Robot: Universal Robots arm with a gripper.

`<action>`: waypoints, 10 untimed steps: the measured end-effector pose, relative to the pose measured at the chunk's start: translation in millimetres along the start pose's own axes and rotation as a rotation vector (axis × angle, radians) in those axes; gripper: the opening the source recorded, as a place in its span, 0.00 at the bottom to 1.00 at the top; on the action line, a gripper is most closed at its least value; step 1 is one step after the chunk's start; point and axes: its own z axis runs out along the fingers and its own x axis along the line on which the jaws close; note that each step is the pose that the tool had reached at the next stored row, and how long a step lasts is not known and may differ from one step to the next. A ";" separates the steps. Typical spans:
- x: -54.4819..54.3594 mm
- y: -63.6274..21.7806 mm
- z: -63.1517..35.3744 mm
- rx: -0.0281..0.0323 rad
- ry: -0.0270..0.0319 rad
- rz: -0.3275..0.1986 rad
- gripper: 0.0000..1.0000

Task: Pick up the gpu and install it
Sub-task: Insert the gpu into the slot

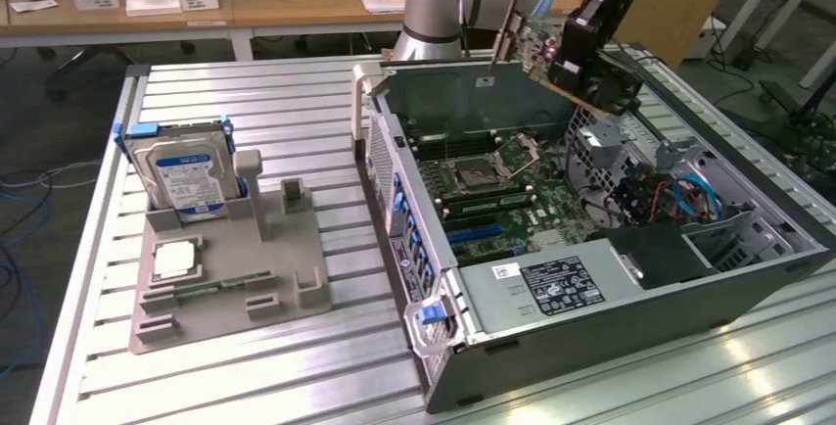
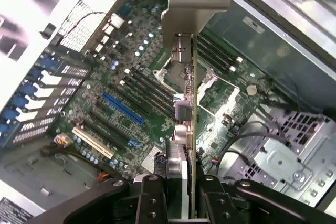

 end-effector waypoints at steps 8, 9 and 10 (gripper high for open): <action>0.0 0.0 0.2 -0.0006 0.0037 -0.145 0.28; 0.0 0.0 0.2 -0.0007 0.0041 -0.163 0.28; 0.0 0.0 0.2 -0.0007 0.0046 -0.181 0.28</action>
